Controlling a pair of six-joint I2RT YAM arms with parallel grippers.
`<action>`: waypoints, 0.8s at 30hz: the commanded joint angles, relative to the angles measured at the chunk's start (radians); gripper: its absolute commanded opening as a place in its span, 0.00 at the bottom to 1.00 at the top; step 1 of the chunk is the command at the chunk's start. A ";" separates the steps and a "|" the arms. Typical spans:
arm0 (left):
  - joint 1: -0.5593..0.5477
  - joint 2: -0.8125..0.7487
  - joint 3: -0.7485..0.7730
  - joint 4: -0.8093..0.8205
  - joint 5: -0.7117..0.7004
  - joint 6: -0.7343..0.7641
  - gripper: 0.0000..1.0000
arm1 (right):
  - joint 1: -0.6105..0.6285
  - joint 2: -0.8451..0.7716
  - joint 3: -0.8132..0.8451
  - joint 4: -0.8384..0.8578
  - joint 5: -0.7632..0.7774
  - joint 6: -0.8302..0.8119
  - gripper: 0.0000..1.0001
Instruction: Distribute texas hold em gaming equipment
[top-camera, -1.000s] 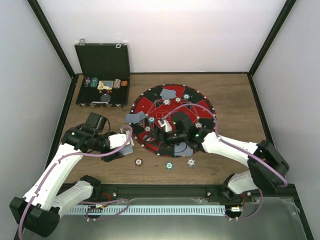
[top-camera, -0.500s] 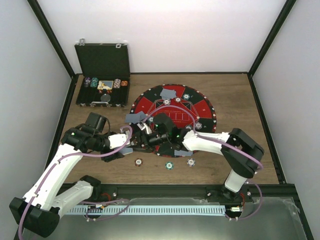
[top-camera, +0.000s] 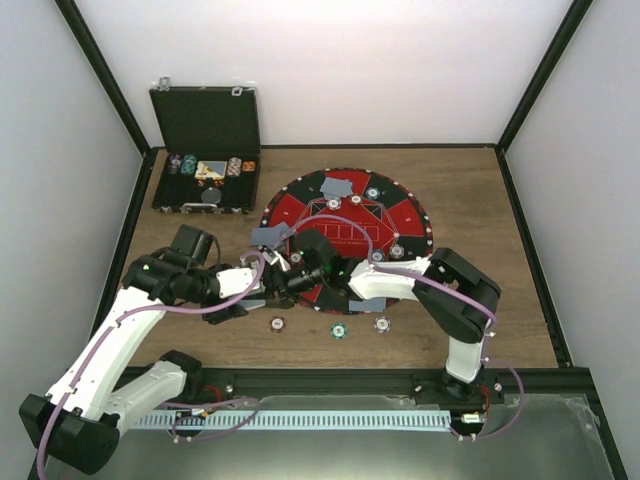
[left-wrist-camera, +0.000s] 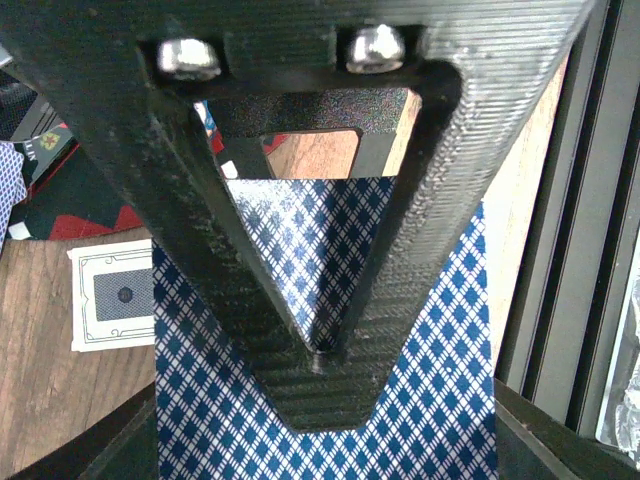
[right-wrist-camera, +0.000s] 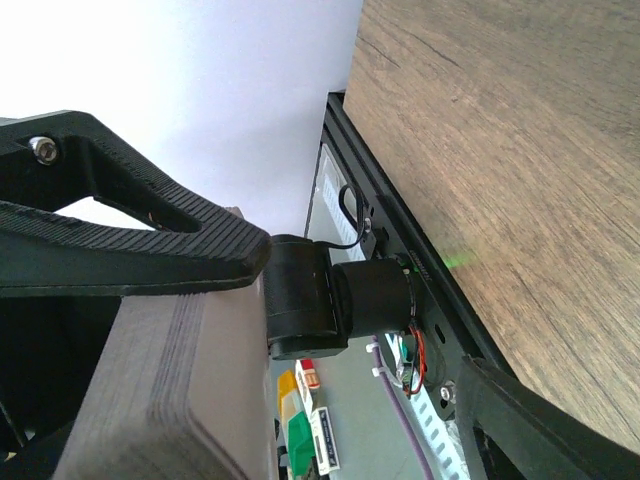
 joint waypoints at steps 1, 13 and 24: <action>0.003 -0.013 0.038 0.006 0.024 0.005 0.07 | -0.003 0.022 0.021 0.025 -0.031 0.004 0.72; 0.002 -0.012 0.047 0.003 0.025 0.005 0.07 | -0.094 -0.062 -0.127 0.038 -0.022 -0.009 0.62; 0.002 -0.010 0.037 0.011 0.025 0.002 0.07 | -0.110 -0.173 -0.154 0.019 -0.001 -0.015 0.19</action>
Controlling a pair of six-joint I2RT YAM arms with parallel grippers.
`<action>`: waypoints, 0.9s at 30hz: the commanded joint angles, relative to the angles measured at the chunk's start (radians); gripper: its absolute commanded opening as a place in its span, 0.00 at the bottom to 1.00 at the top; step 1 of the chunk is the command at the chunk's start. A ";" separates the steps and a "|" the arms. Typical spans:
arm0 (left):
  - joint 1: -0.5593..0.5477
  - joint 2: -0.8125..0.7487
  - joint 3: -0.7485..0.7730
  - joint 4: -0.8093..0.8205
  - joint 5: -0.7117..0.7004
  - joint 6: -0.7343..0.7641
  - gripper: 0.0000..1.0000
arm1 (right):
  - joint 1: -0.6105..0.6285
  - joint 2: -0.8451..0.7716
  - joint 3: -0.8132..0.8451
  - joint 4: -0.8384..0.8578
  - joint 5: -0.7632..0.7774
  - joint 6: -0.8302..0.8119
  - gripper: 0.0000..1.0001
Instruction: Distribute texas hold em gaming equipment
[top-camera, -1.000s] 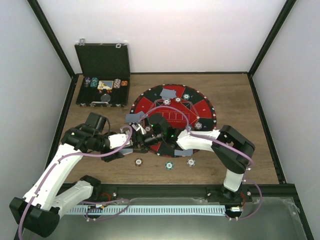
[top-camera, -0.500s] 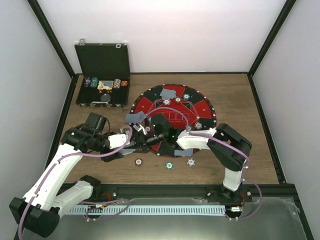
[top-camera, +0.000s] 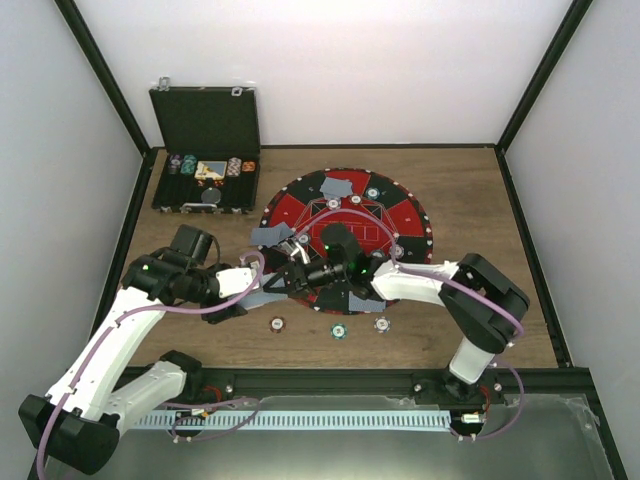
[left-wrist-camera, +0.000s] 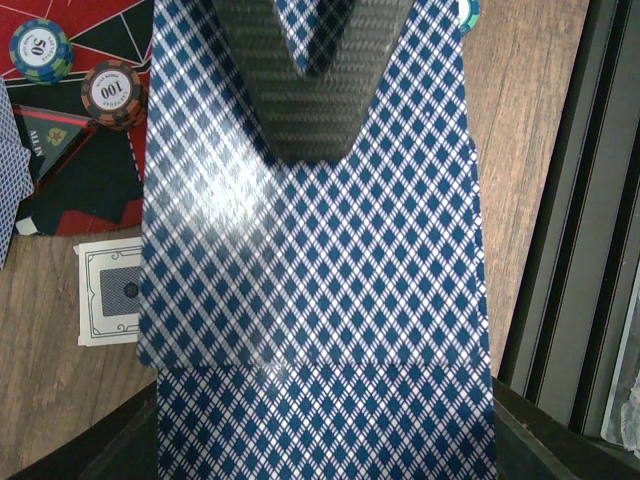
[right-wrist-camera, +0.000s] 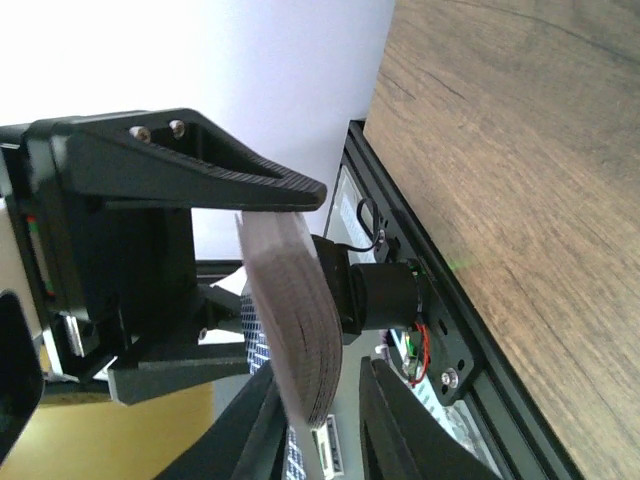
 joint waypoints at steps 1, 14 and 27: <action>0.003 -0.011 0.034 0.017 0.035 0.004 0.07 | -0.024 -0.057 -0.020 -0.069 0.037 -0.019 0.16; 0.002 -0.009 0.028 0.019 0.030 0.007 0.07 | -0.134 -0.209 -0.019 -0.330 0.033 -0.184 0.01; 0.003 -0.014 0.036 0.005 0.015 0.003 0.07 | -0.201 0.135 0.569 -1.052 1.061 -0.865 0.01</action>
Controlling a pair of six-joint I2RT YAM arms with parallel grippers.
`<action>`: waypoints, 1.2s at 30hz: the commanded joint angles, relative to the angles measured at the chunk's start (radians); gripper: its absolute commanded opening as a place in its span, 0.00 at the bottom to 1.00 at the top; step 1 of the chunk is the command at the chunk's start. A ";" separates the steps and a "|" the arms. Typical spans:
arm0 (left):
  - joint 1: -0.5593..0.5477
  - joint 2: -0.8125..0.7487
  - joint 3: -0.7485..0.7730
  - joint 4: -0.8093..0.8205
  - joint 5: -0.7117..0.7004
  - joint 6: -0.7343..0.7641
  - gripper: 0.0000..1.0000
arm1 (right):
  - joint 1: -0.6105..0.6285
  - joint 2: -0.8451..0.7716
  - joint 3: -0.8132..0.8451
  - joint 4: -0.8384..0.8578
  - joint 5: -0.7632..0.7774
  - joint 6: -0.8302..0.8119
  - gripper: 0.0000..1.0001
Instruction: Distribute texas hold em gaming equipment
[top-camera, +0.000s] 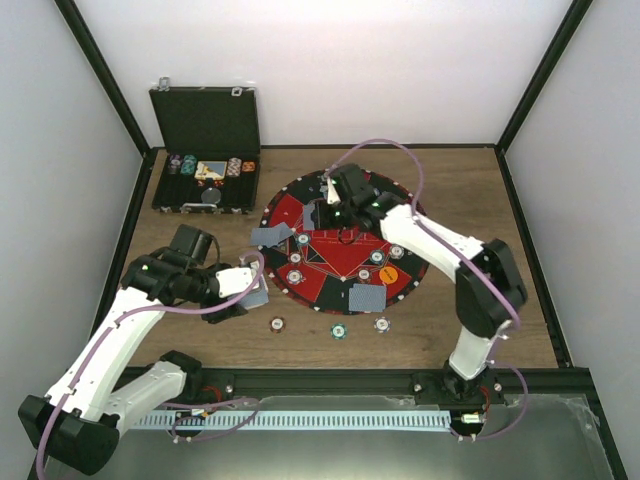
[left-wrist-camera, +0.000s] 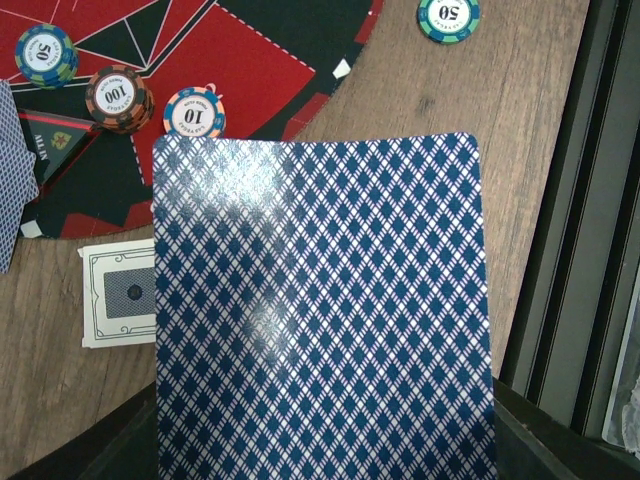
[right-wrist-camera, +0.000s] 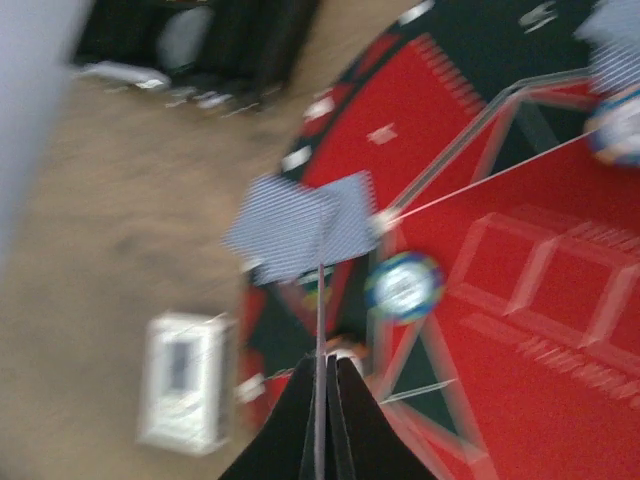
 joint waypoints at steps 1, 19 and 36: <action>0.002 -0.014 0.035 0.002 0.012 0.002 0.07 | 0.040 0.166 0.143 -0.202 0.576 -0.295 0.01; 0.003 -0.030 0.030 -0.008 -0.001 -0.001 0.07 | 0.210 0.438 0.002 0.315 1.078 -0.990 0.12; 0.002 -0.047 0.038 -0.023 0.008 -0.001 0.07 | 0.264 0.200 -0.120 0.019 0.826 -0.699 0.95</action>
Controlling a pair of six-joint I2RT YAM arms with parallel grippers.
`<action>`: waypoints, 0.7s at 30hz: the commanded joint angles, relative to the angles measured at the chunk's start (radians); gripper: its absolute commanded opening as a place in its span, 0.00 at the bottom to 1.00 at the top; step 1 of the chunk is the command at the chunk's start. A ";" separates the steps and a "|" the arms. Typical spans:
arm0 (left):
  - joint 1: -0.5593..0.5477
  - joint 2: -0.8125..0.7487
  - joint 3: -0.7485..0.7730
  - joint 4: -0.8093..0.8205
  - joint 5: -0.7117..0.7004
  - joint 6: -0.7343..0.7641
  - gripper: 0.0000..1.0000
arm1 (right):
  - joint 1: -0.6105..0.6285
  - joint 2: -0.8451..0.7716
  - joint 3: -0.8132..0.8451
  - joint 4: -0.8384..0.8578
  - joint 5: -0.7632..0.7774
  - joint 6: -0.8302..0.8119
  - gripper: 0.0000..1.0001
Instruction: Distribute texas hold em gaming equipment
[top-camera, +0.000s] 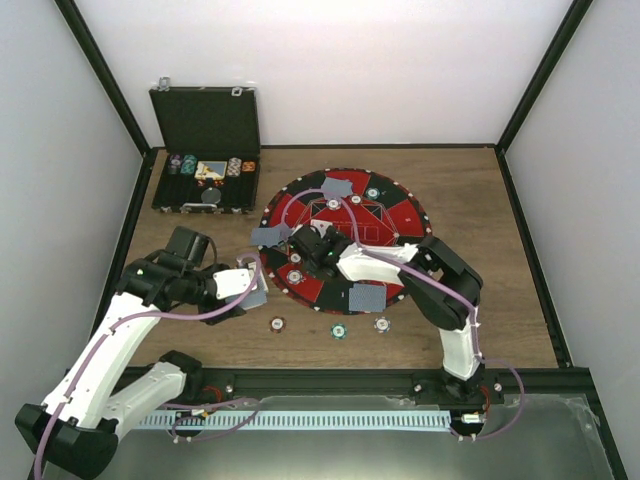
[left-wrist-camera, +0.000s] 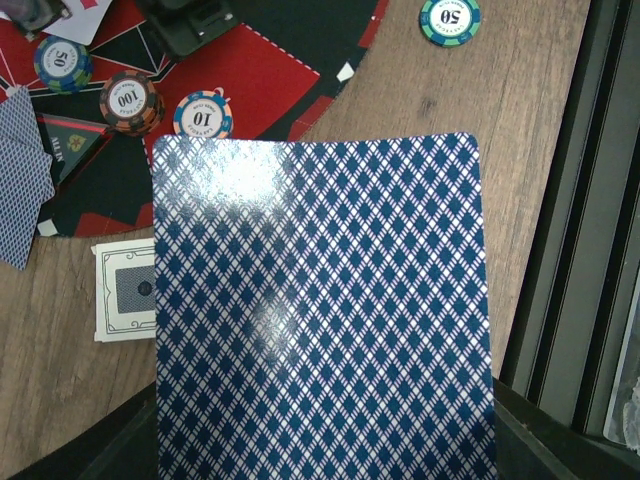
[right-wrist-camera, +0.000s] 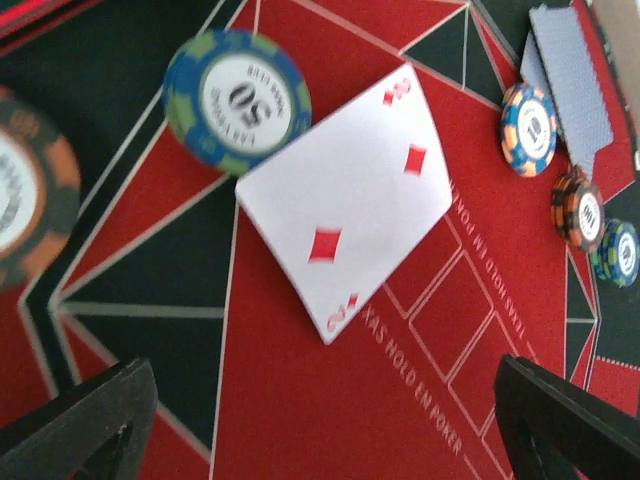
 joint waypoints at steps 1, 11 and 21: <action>0.003 -0.017 0.034 -0.012 0.017 0.000 0.07 | 0.004 -0.099 -0.033 -0.090 -0.069 0.101 0.97; 0.002 -0.010 0.044 -0.015 0.022 -0.002 0.08 | -0.120 -0.262 -0.039 -0.127 -0.315 0.404 0.87; 0.001 -0.004 0.047 -0.014 0.022 -0.012 0.08 | -0.246 -0.072 0.126 -0.096 -0.769 0.647 0.27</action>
